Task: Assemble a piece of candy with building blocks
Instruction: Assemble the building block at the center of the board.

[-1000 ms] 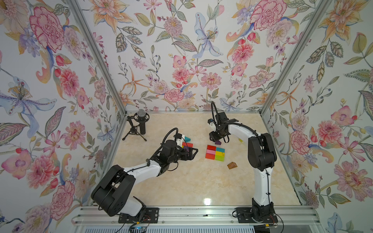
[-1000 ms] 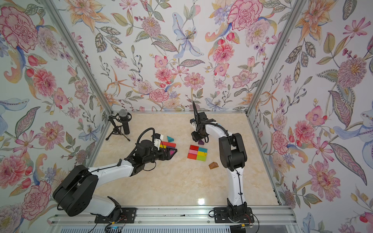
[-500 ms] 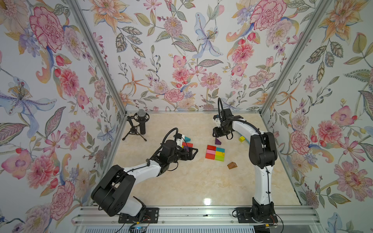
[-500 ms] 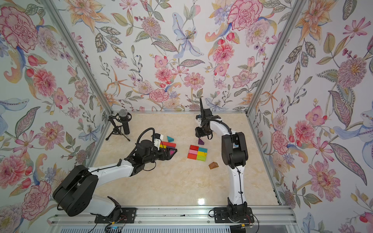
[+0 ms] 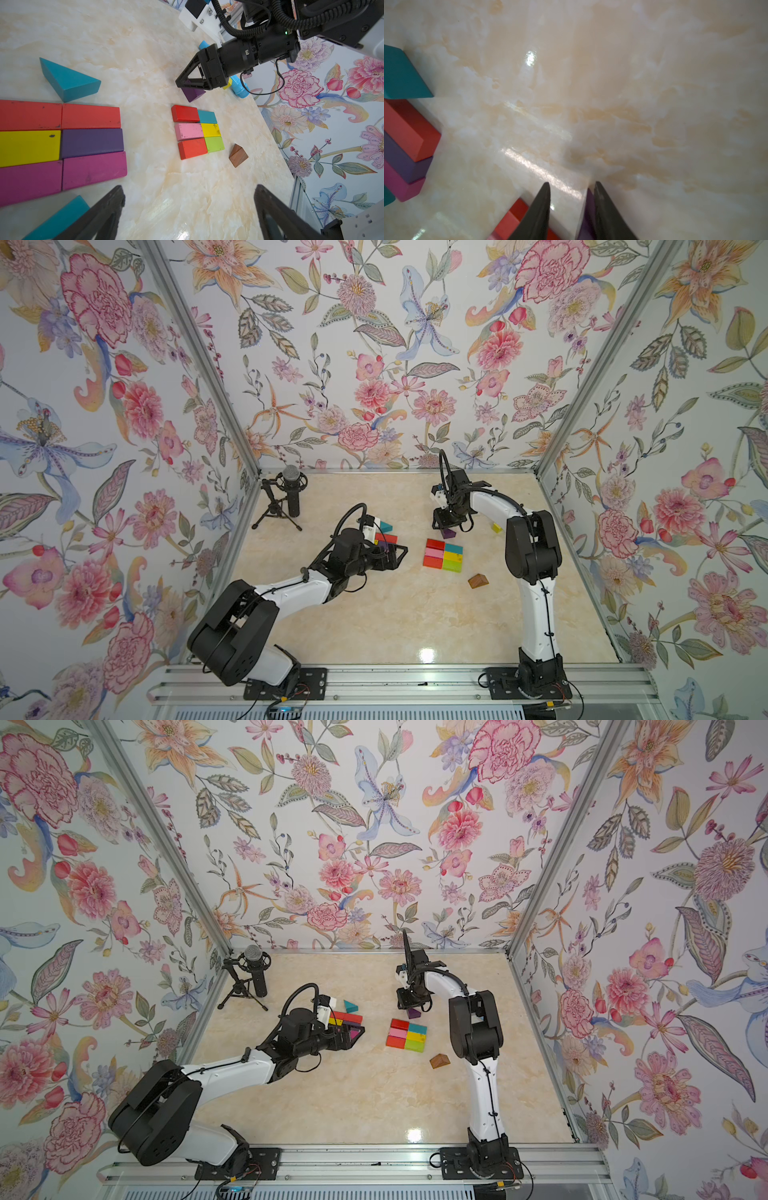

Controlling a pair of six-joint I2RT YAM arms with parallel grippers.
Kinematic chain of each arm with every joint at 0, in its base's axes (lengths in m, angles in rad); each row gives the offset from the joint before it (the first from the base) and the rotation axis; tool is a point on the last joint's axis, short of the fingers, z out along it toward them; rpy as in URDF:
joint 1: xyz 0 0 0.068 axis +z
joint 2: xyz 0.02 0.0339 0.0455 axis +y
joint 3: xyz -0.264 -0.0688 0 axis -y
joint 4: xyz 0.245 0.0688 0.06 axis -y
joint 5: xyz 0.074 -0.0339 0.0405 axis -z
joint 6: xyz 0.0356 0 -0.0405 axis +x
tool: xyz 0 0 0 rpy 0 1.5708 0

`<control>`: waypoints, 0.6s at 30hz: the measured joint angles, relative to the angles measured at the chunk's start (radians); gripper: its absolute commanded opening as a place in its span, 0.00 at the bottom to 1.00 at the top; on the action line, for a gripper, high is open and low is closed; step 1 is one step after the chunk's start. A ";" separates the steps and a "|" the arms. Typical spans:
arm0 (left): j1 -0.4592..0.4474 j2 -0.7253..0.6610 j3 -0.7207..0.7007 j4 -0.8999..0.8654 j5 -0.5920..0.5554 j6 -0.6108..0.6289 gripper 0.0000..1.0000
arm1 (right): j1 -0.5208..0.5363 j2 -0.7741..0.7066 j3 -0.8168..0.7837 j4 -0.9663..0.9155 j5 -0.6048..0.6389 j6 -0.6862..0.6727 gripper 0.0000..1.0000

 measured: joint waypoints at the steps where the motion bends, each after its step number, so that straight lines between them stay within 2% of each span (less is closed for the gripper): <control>1: 0.000 0.000 0.000 0.000 0.000 0.000 0.98 | 0.000 0.000 0.000 0.000 0.000 0.000 0.37; 13: 0.000 0.000 0.000 0.000 0.000 0.000 0.99 | 0.006 0.000 0.000 0.000 0.000 0.008 0.36; 18: -0.015 0.000 0.021 -0.033 -0.008 0.037 0.99 | 0.006 0.000 -0.006 0.000 0.001 0.026 0.40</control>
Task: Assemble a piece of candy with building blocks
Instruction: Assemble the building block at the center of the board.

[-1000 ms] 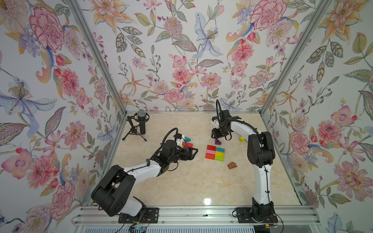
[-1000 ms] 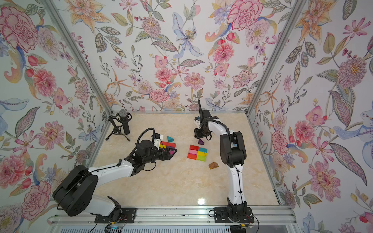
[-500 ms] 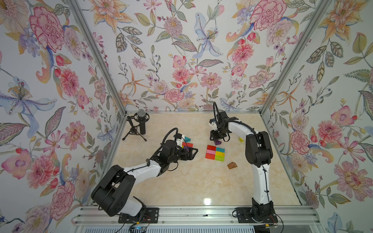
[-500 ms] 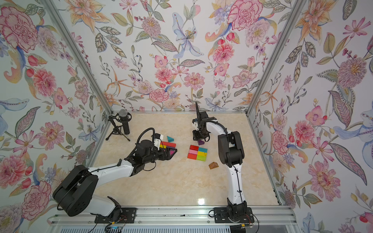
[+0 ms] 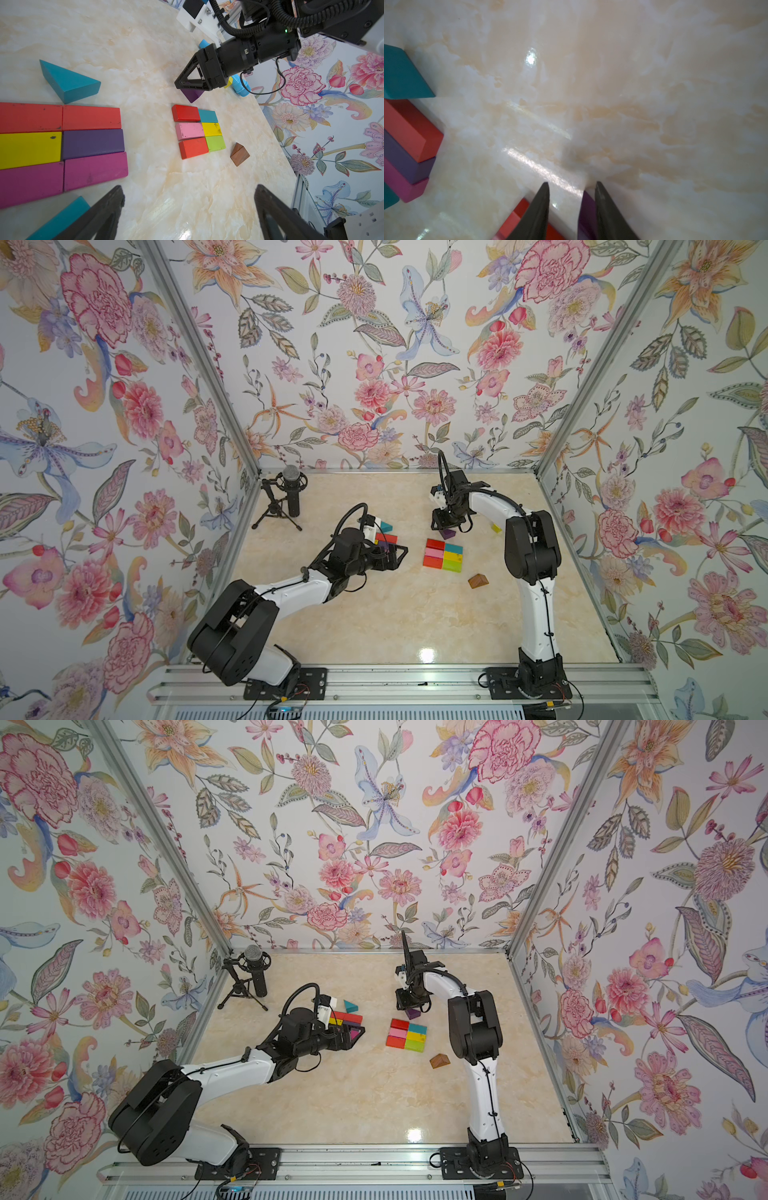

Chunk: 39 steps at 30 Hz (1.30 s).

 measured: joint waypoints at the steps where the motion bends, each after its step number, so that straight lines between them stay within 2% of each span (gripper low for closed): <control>1: -0.011 0.000 0.018 -0.020 -0.013 0.017 0.99 | -0.001 0.000 0.000 0.000 0.000 0.004 0.41; 10: -0.142 0.045 0.197 -0.144 -0.121 0.174 0.99 | -0.018 -0.040 0.000 0.000 -0.001 0.031 0.39; 15: -0.187 0.069 0.233 -0.202 -0.167 0.230 0.99 | -0.036 -0.047 -0.017 0.005 -0.001 0.039 0.38; 39: -0.206 0.077 0.233 -0.233 -0.183 0.256 0.99 | -0.035 -0.060 -0.077 0.008 -0.019 0.054 0.35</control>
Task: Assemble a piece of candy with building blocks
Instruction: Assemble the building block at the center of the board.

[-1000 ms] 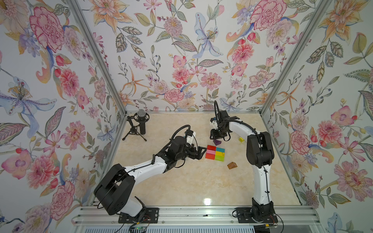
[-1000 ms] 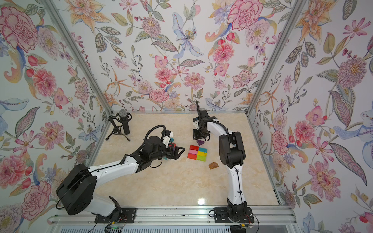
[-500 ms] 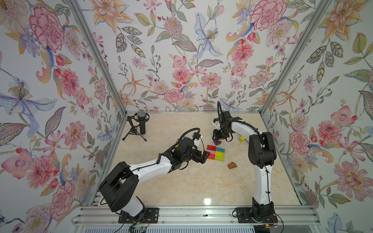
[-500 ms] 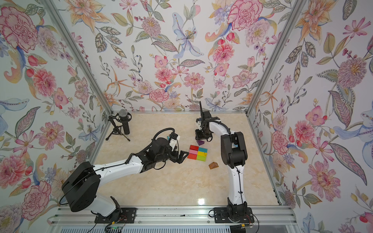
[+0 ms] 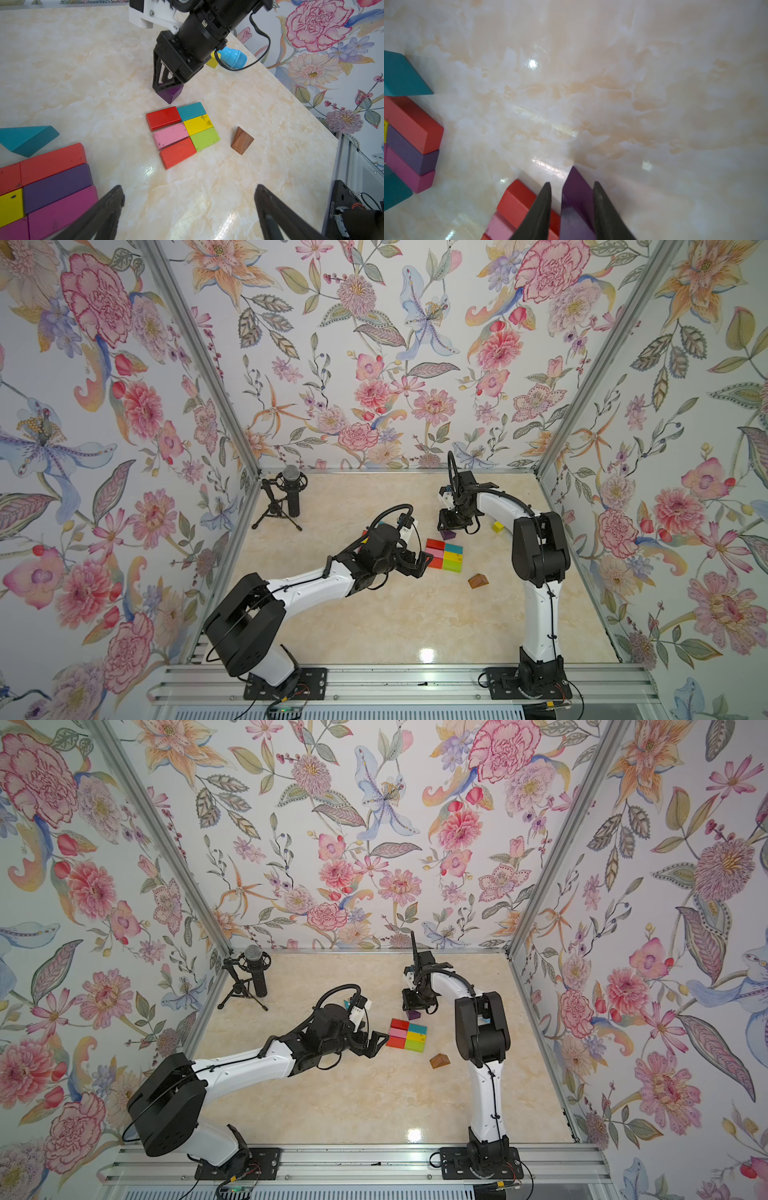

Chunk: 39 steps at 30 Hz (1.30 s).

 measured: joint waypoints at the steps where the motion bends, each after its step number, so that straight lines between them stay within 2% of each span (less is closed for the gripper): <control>1: 0.000 0.000 0.000 -0.003 0.000 0.000 0.99 | 0.001 -0.002 -0.005 0.000 0.000 0.000 0.35; 20: 0.000 0.000 0.000 -0.008 -0.020 0.000 0.99 | 0.014 -0.010 -0.032 -0.002 0.035 0.002 0.35; 39: 0.000 0.000 -0.001 -0.004 -0.022 -0.001 0.99 | 0.068 -0.015 -0.031 -0.009 0.122 -0.103 0.36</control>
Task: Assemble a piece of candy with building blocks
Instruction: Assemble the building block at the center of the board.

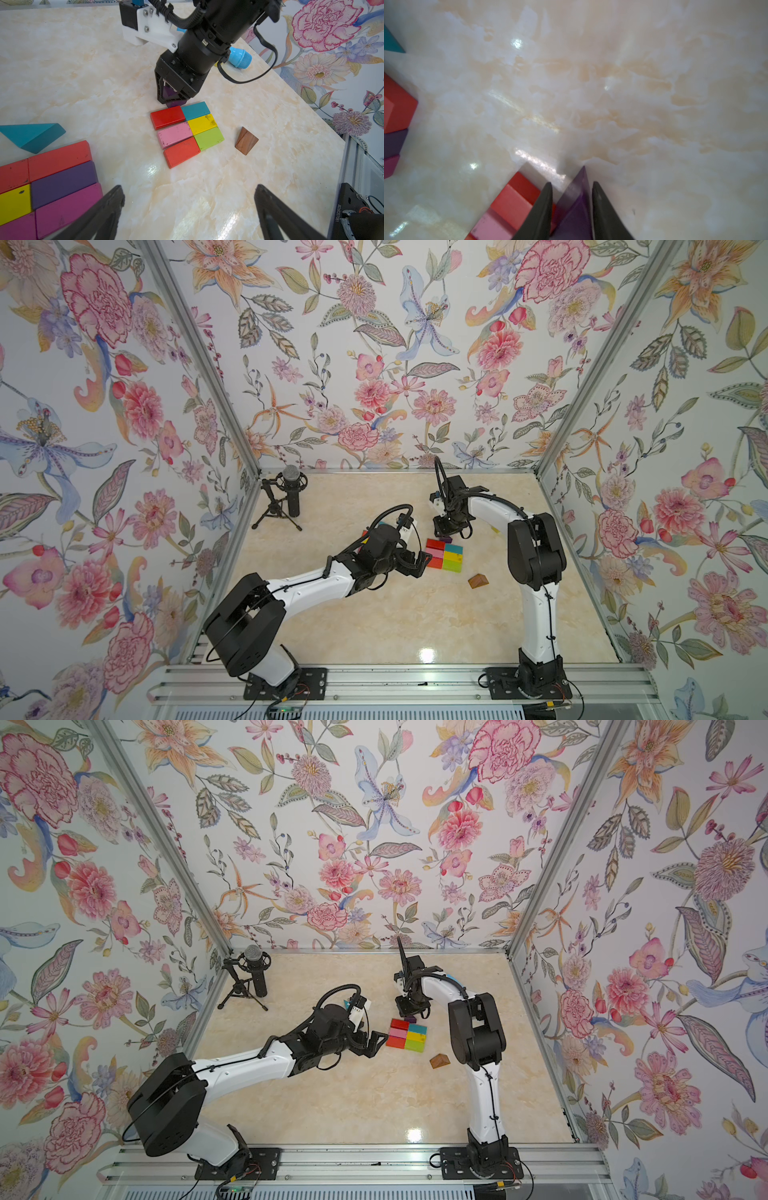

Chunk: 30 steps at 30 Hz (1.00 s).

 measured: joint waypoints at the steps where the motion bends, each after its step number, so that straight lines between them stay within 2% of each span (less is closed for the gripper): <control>1: 0.000 0.000 0.000 0.000 0.000 0.000 0.99 | 0.000 0.000 0.000 0.000 0.004 -0.002 0.38; 5: 0.000 0.000 -0.002 0.007 0.000 -0.003 0.99 | 0.000 0.000 0.016 -0.011 0.011 -0.005 0.40; 18: -0.002 0.000 -0.023 0.023 0.000 -0.010 0.99 | -0.001 0.000 0.053 -0.018 -0.071 -0.004 0.35; 30: -0.002 0.000 -0.031 0.022 0.000 -0.010 0.99 | -0.001 0.000 0.053 -0.030 -0.092 -0.004 0.33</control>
